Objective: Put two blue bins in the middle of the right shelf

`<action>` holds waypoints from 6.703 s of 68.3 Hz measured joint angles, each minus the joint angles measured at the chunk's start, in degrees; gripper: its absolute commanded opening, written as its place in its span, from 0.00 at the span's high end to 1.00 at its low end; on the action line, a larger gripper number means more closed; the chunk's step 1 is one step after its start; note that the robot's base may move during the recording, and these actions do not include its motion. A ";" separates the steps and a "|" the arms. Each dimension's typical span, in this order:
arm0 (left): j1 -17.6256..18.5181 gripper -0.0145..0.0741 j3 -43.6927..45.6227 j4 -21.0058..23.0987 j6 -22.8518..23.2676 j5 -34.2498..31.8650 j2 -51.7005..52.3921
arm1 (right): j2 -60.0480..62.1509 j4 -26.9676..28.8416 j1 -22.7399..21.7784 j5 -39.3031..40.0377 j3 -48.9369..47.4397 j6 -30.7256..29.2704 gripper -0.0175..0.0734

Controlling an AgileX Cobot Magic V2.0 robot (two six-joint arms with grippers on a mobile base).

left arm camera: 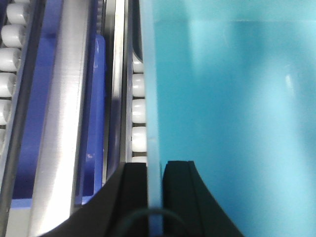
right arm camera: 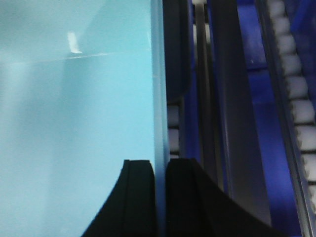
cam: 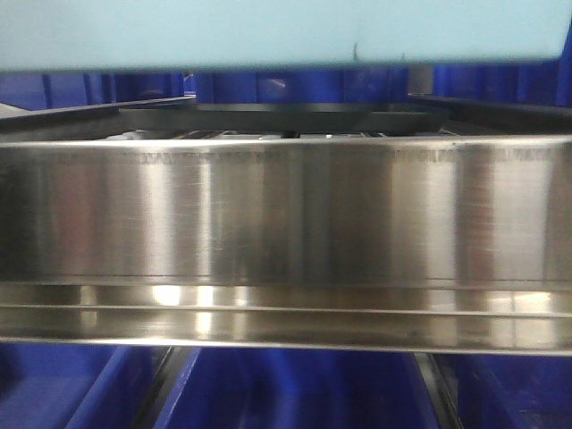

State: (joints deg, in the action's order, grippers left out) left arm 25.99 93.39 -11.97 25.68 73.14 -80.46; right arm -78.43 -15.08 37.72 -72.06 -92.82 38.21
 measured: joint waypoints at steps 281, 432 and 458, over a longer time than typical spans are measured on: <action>-0.10 0.96 0.54 -8.29 3.35 -7.98 4.23 | -0.13 -8.74 3.11 12.49 -3.65 -0.64 0.99; -0.10 0.96 0.58 -8.63 3.35 -8.20 4.23 | -0.13 -8.74 3.11 12.49 -3.65 -0.64 0.99; -0.10 0.96 0.58 -8.63 3.35 -8.20 4.23 | -0.13 -8.74 3.11 12.49 -3.65 -0.64 0.99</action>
State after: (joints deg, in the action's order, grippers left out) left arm 25.89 93.97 -20.60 29.04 64.94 -76.23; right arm -78.57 -23.82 40.83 -59.57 -96.48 37.57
